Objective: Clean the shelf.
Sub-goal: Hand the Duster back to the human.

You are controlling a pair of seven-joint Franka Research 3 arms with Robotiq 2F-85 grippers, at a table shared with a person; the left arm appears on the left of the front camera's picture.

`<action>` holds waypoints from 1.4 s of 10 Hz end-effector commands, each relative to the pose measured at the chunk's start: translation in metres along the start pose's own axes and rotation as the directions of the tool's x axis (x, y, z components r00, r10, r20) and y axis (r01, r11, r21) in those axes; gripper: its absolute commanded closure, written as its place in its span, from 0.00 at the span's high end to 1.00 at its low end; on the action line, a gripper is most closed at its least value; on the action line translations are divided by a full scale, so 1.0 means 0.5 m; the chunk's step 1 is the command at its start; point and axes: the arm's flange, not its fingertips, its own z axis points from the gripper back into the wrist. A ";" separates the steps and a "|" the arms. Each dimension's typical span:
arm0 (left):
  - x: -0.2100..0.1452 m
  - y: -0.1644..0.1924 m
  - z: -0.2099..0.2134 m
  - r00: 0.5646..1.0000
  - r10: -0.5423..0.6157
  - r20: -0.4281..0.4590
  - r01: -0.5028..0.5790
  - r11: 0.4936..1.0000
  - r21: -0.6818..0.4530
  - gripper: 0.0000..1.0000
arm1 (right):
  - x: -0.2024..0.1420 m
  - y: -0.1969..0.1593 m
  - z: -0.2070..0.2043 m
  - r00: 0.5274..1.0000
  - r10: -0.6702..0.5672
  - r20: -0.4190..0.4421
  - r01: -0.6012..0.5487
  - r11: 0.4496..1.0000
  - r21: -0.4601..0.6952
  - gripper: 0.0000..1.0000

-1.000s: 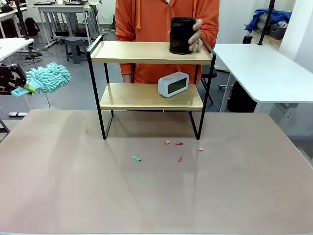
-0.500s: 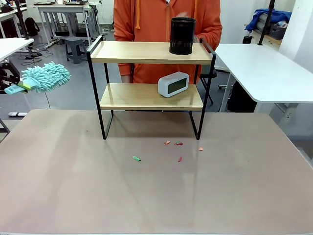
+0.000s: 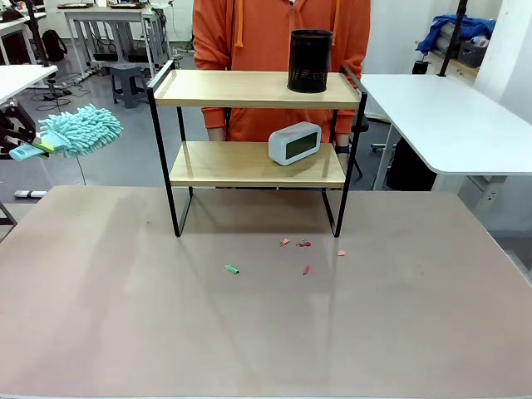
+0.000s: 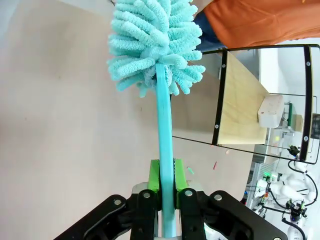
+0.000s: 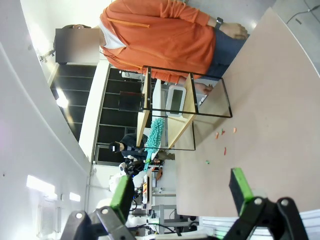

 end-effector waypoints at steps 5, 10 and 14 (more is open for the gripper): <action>-0.051 -0.057 0.132 0.977 -0.187 0.106 0.209 0.941 -0.266 0.13 | 0.011 0.055 0.005 0.993 0.108 0.041 -0.111 0.991 0.076 1.00; -0.133 -0.126 0.208 0.676 -0.732 -0.088 0.510 0.550 -0.661 0.13 | -0.057 0.170 -0.229 0.870 0.300 -0.392 -0.251 0.952 0.173 1.00; -0.144 -0.241 0.012 0.005 -0.960 -0.279 0.450 0.251 -0.857 0.13 | -0.101 0.161 -0.338 0.808 0.284 -0.516 -0.282 0.956 0.084 1.00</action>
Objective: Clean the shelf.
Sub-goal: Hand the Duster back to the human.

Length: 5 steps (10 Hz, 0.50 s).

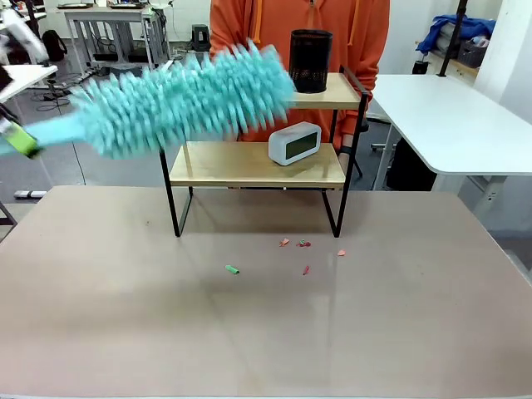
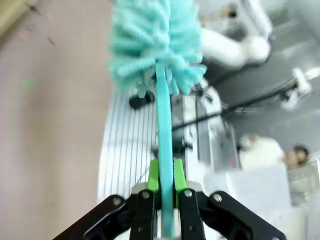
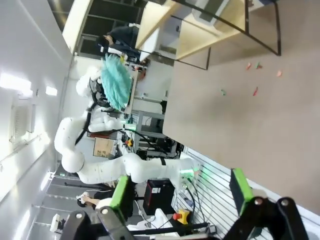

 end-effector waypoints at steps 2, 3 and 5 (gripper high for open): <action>0.021 0.070 -0.001 0.897 0.003 -0.443 0.143 0.944 0.296 0.13 | 0.000 0.000 0.000 1.000 0.000 0.000 0.000 1.000 0.000 1.00; 0.037 0.035 -0.031 0.987 -0.043 -0.157 0.040 0.999 -0.024 0.13 | 0.000 0.000 0.000 1.000 0.000 0.000 0.000 1.000 0.000 1.00; 0.058 0.071 -0.036 0.946 -0.028 -0.324 0.048 0.997 0.054 0.13 | 0.020 -0.020 -0.044 0.995 -0.013 -0.100 0.010 0.999 -0.036 1.00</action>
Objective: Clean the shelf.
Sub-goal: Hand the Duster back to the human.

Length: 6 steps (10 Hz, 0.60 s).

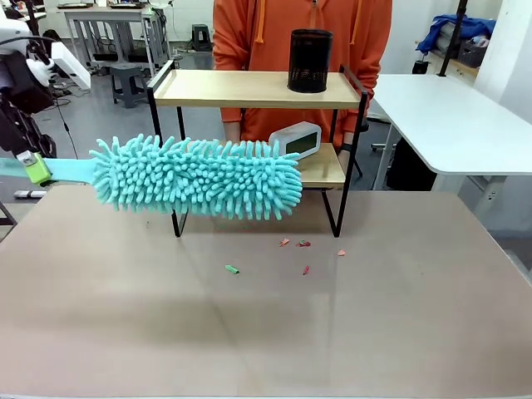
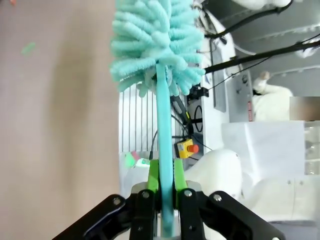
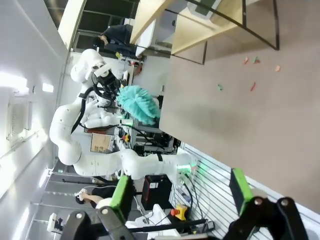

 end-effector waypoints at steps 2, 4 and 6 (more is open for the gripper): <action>0.094 0.011 -0.061 0.980 -0.131 -0.150 0.113 0.986 -0.120 0.13 | 0.055 -0.025 -0.158 0.980 0.028 -0.197 -0.032 0.999 -0.019 1.00; 0.137 0.002 -0.084 0.975 -0.126 -0.182 0.107 0.988 -0.111 0.13 | 0.058 -0.025 -0.250 0.968 0.002 -0.253 -0.013 0.999 -0.038 1.00; 0.177 -0.004 -0.117 0.966 -0.165 -0.198 0.145 0.983 -0.114 0.13 | 0.021 -0.023 -0.356 0.958 -0.005 -0.287 0.011 1.000 0.018 1.00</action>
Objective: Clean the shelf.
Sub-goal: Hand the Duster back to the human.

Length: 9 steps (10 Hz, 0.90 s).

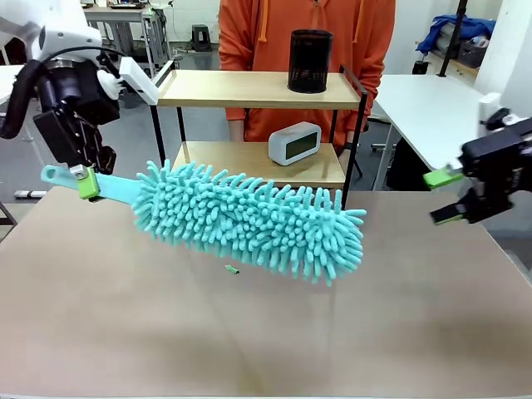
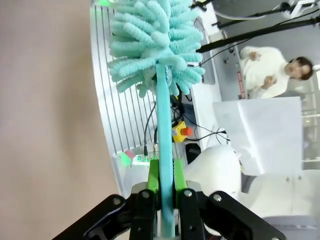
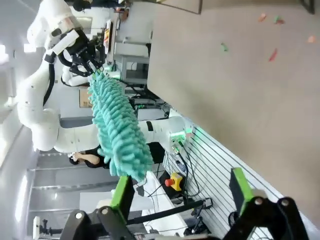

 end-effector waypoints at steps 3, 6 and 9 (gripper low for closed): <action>0.053 0.021 -0.015 1.000 -0.008 -0.011 0.008 1.000 0.014 0.13 | -0.061 0.016 -0.179 0.999 0.006 -0.037 0.001 0.980 0.198 1.00; 0.070 0.029 -0.023 1.000 -0.028 0.009 0.028 1.000 -0.004 0.13 | -0.114 0.025 -0.261 0.983 0.040 -0.177 0.011 0.960 0.281 1.00; 0.066 0.032 -0.023 1.000 -0.021 0.010 0.021 1.000 -0.014 0.13 | -0.148 0.016 -0.291 0.962 0.084 -0.260 -0.011 0.963 0.271 1.00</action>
